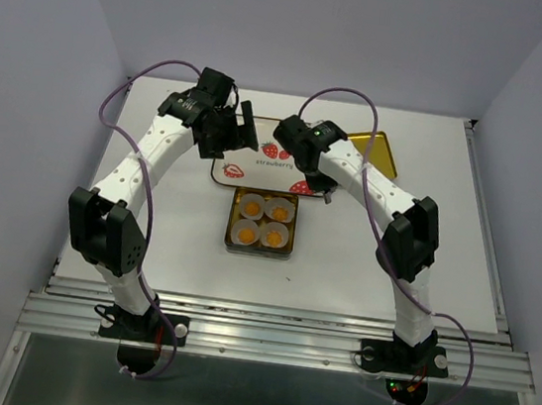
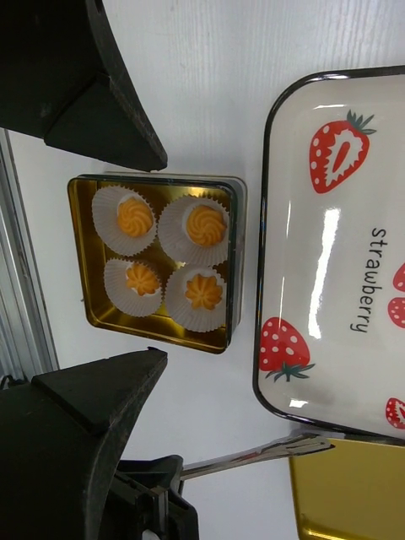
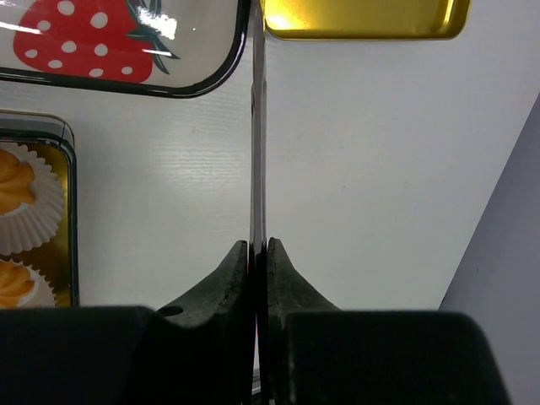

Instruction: Pack the cookies

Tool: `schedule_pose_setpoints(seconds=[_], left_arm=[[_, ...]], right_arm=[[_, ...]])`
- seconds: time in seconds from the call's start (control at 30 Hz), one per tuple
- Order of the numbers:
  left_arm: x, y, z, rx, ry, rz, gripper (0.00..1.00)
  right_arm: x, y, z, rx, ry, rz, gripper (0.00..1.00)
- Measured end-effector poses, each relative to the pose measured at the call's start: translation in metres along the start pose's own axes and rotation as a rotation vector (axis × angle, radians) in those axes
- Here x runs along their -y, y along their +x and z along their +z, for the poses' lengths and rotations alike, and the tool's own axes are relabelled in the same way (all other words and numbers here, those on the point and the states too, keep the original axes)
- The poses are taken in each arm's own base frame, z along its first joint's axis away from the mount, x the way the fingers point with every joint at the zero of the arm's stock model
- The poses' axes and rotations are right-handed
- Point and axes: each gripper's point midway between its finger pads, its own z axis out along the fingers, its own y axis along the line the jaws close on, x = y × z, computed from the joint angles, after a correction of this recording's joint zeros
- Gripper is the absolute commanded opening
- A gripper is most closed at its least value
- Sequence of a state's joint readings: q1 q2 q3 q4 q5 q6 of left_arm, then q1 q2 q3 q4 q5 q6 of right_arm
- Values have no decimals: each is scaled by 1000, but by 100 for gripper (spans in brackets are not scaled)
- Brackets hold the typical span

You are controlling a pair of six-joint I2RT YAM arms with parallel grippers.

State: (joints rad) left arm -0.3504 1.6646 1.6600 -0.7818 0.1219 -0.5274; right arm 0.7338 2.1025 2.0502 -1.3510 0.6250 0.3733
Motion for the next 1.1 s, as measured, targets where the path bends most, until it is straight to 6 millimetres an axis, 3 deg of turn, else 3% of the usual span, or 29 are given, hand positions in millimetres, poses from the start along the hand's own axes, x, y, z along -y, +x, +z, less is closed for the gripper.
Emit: schedule_pose_setpoints(seconds=[0.27, 0.47, 0.6, 0.67, 0.77, 0.87, 0.93, 1.0, 1.1], left_arm=[[-2, -6, -3, 14, 0, -9, 99], [5, -21, -13, 54, 20, -12, 99], [6, -28, -18, 75, 21, -15, 99], [4, -33, -20, 89, 12, -22, 99], [-1, -35, -20, 98, -5, -33, 99], [-7, -39, -20, 109, -26, -49, 99], [-12, -38, -18, 107, -39, -61, 99], [-17, -38, -16, 106, -53, -72, 99], [-24, -42, -15, 116, -73, -87, 99]], right_arm=[[-1, -21, -22, 73, -71, 92, 1], [15, -51, -87, 237, -301, 295, 1], [39, -54, -105, 278, -319, 391, 1], [54, -51, -93, 254, -283, 450, 1], [81, -28, -51, 153, -179, 535, 1], [122, 18, 7, 0, -50, 625, 1], [141, 47, 30, -68, -2, 680, 1], [158, 81, 43, -126, 33, 726, 1], [167, 107, 45, -137, 37, 767, 1]])
